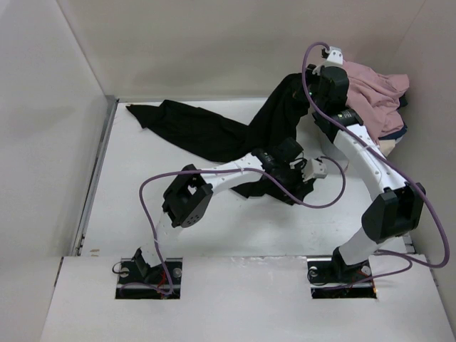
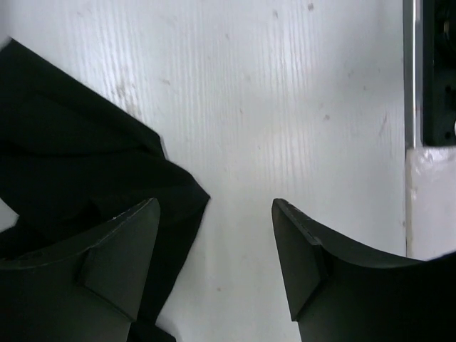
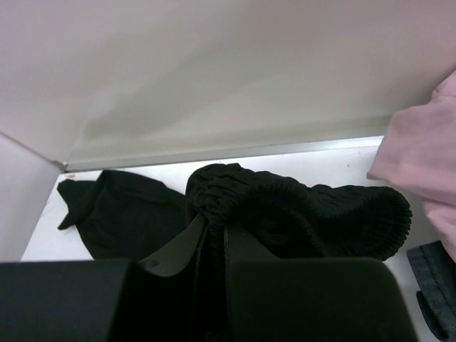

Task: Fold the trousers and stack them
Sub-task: Flatten the trousers out

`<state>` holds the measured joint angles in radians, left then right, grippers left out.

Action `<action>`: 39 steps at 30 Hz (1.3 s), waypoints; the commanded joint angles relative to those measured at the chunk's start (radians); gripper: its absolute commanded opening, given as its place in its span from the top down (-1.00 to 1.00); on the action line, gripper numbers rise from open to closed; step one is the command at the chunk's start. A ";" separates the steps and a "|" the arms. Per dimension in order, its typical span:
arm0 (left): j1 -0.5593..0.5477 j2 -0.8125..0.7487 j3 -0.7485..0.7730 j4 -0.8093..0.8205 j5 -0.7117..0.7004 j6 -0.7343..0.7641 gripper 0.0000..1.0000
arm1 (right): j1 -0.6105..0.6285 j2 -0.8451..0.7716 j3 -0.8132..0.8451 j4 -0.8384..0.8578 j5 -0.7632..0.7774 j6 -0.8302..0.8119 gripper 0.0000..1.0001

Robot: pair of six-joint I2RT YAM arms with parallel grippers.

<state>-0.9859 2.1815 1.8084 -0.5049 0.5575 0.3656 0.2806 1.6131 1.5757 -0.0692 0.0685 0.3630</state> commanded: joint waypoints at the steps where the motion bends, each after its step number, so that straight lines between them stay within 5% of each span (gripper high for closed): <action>1: 0.000 0.012 0.066 0.147 -0.027 -0.091 -0.28 | -0.010 -0.073 -0.019 0.101 -0.030 -0.002 1.00; 11: -0.001 0.127 0.077 0.100 -0.156 -0.070 -0.04 | -0.010 -0.133 -0.077 0.115 -0.039 -0.018 0.97; 13: -0.009 0.141 0.097 0.062 -0.142 -0.067 0.20 | -0.010 -0.133 -0.082 0.114 -0.041 -0.025 0.88; 15: -0.021 0.152 0.108 0.017 -0.134 -0.051 0.72 | -0.010 -0.136 -0.095 0.108 -0.035 -0.042 0.82; 17: -0.027 0.141 0.094 -0.021 -0.134 -0.033 1.00 | -0.011 -0.137 -0.109 0.105 -0.029 -0.048 0.84; 21: 0.023 -0.090 -0.107 -0.040 -0.142 0.039 1.00 | -0.022 -0.128 -0.115 0.088 -0.030 -0.049 0.94; 26: 0.268 -0.541 -0.357 -0.229 -0.196 0.250 1.00 | -0.018 -0.111 -0.118 0.069 -0.018 -0.045 0.96; 31: 0.647 -0.750 -0.311 -0.500 -0.232 0.493 1.00 | -0.011 -0.127 -0.144 0.043 0.063 -0.029 1.00; 36: 1.037 -0.815 -0.262 -0.402 -0.246 0.547 1.00 | 0.050 -0.166 -0.161 -0.157 0.141 0.005 0.99; 39: 1.151 -0.876 -0.328 -0.328 -0.213 0.561 0.97 | 0.117 -0.192 -0.209 -0.303 0.177 0.031 0.96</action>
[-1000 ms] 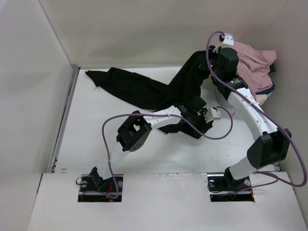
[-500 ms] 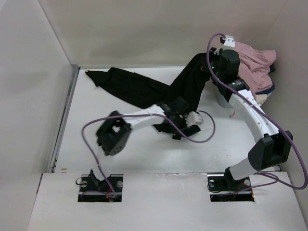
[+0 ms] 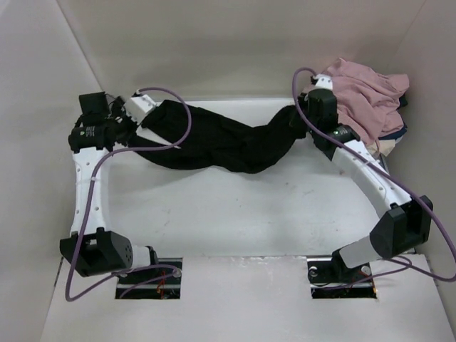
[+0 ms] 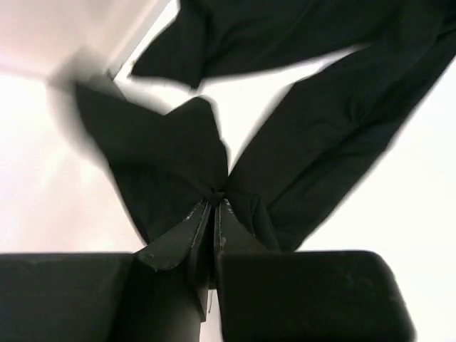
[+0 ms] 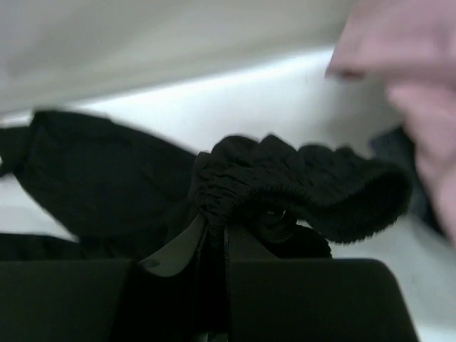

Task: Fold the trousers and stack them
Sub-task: Flatten the trousers out

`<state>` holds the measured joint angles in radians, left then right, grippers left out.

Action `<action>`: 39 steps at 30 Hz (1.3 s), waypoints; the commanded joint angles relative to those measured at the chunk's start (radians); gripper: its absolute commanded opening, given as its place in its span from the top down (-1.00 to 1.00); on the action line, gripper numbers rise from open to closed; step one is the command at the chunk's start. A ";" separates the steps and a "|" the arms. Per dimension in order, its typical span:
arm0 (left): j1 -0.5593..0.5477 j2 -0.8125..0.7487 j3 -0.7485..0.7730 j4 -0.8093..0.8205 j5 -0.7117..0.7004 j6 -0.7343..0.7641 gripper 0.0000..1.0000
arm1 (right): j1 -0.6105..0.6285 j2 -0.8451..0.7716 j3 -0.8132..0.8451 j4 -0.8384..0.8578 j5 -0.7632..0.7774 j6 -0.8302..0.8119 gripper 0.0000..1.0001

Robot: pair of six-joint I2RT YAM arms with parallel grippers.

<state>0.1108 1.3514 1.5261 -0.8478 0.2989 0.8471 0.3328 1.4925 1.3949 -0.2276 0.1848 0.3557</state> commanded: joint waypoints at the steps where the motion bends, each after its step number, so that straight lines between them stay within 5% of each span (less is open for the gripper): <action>1: 0.077 -0.069 -0.078 0.029 0.061 0.082 0.96 | 0.085 -0.086 -0.061 -0.160 0.067 0.054 0.95; 6: 0.160 -0.144 -0.237 0.088 0.060 0.102 0.95 | 0.093 -0.075 -0.094 -0.173 0.013 0.123 0.76; 8: 0.232 -0.150 -0.285 0.143 0.060 0.093 0.95 | 0.082 -0.008 -0.012 -0.182 -0.031 0.099 0.09; 10: 0.293 -0.141 -0.313 0.196 0.060 0.080 0.95 | 0.058 0.085 0.082 -0.219 -0.077 0.051 -0.15; 13: 0.335 -0.124 -0.328 0.231 0.055 0.043 0.95 | 0.021 0.088 0.106 -0.295 -0.111 0.068 -0.19; 16: 0.359 -0.124 -0.342 0.234 0.060 0.026 0.94 | 0.021 -0.098 -0.075 -0.291 -0.065 0.113 -0.25; 21: 0.395 -0.135 -0.385 0.259 0.065 0.020 0.92 | 0.076 -0.336 -0.409 -0.303 -0.033 0.291 0.01; 27: 0.396 -0.124 -0.389 0.273 0.062 -0.023 0.91 | 0.056 -0.229 -0.540 0.089 -0.056 0.334 -0.03; 35: 0.396 -0.144 -0.402 0.273 0.059 -0.028 0.90 | 0.007 0.040 -0.482 0.257 -0.093 0.416 -0.24; 39: 0.396 -0.164 -0.412 0.273 0.055 -0.031 0.90 | -0.025 0.097 -0.459 0.209 -0.084 0.448 -0.24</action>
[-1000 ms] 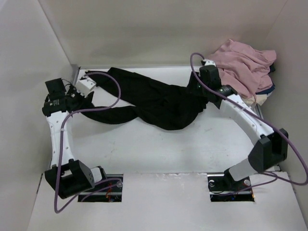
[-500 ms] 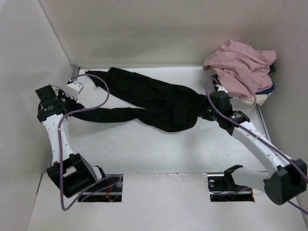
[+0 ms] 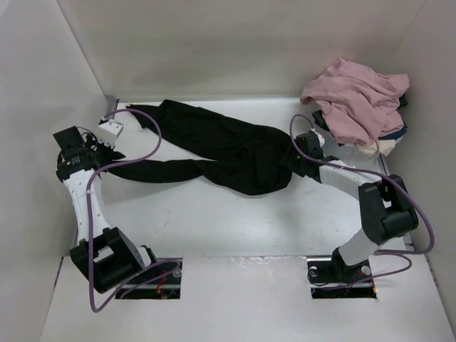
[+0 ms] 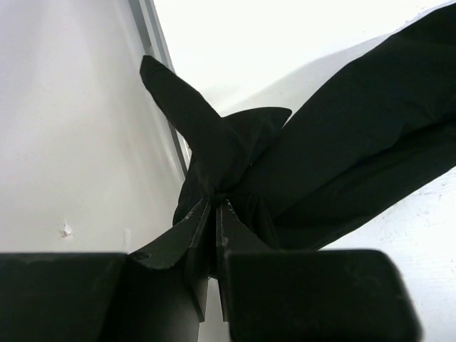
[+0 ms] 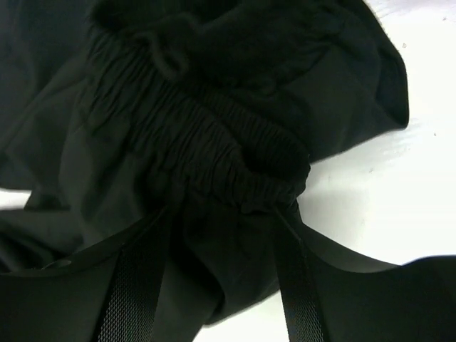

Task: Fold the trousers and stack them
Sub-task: Flatten the trousers out

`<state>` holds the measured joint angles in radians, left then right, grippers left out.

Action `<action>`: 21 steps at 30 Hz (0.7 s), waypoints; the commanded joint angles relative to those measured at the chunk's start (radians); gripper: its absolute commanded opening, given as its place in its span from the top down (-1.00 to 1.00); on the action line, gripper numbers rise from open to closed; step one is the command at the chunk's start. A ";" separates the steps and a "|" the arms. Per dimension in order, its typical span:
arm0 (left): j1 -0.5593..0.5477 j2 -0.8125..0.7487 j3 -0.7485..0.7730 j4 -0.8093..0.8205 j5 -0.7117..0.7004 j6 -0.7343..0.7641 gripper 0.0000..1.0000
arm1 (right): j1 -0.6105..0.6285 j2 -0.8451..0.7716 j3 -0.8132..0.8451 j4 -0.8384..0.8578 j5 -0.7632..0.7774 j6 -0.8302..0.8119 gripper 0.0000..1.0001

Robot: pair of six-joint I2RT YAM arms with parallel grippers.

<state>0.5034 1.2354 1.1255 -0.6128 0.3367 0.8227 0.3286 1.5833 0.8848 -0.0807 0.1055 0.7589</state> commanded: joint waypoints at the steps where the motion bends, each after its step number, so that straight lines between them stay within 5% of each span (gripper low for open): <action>1: 0.008 -0.051 -0.013 0.038 0.018 -0.007 0.90 | -0.021 0.004 0.051 0.033 -0.001 0.043 -0.26; 11: 0.033 -0.053 -0.012 0.035 0.018 -0.008 0.90 | 0.011 -0.097 0.023 -0.105 0.105 -0.027 -0.53; 17: 0.037 -0.047 -0.003 0.038 0.018 -0.010 0.90 | -0.041 0.105 0.123 -0.030 -0.004 -0.032 -0.31; 21: 0.060 -0.057 0.000 0.038 0.016 -0.010 0.89 | -0.046 0.103 0.105 -0.025 0.014 -0.027 -0.19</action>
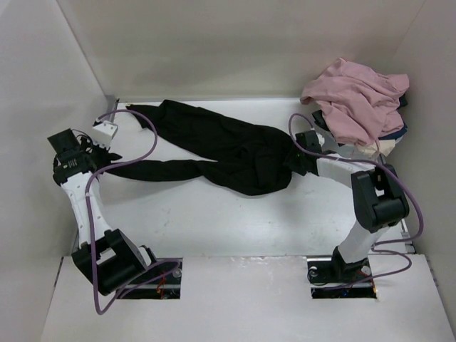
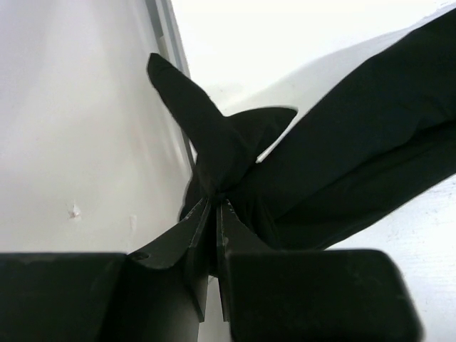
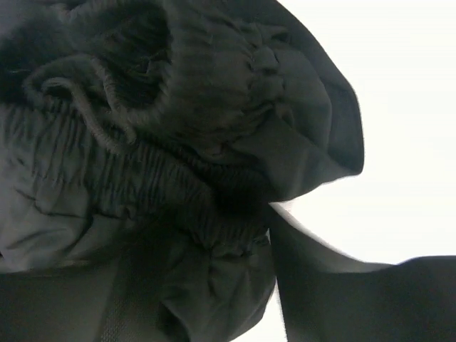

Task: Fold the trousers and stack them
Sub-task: Flatten the trousers out

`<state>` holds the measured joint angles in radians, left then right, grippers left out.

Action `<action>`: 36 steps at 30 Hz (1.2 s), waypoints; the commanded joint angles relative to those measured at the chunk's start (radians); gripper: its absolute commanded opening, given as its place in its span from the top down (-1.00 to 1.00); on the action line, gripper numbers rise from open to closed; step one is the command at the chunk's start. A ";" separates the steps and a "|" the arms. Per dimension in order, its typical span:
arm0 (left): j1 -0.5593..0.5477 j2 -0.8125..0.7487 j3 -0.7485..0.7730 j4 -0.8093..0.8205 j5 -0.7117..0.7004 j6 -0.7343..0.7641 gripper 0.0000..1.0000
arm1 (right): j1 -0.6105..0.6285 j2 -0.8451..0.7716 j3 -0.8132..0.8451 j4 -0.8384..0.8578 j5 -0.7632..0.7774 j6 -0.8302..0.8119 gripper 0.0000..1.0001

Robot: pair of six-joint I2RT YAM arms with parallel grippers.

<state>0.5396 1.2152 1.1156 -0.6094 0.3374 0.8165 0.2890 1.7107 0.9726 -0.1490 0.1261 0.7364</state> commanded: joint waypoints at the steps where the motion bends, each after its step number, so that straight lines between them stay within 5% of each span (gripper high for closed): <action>1: 0.030 -0.037 0.010 0.036 0.015 -0.004 0.89 | -0.007 -0.026 0.012 0.045 -0.006 -0.009 0.04; 3: 0.044 -0.036 0.004 0.051 0.015 -0.008 0.89 | -0.012 -0.028 0.014 0.049 -0.017 -0.014 0.74; 5: 0.050 -0.023 0.010 0.092 0.012 -0.039 0.90 | -0.012 -0.045 0.046 0.037 -0.026 -0.026 1.00; 11: 0.056 0.070 0.292 0.266 -0.020 -0.207 0.90 | -0.021 -0.184 0.398 -0.219 -0.045 -0.179 1.00; 15: 0.137 0.093 0.392 0.260 0.050 -0.185 0.87 | -0.098 -0.412 0.324 -0.435 -0.112 -0.201 1.00; 25: 0.216 -0.085 -0.014 0.134 0.130 0.028 0.79 | -0.139 -0.900 -0.222 -0.630 -0.036 -0.020 1.00; 36: 0.247 -0.072 -0.178 0.053 0.028 0.380 0.61 | -0.198 -1.016 -0.241 -0.790 0.038 0.011 1.00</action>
<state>0.7643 1.1538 0.9550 -0.5667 0.3882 1.0431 0.1135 0.7151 0.6926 -0.8875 0.1165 0.7246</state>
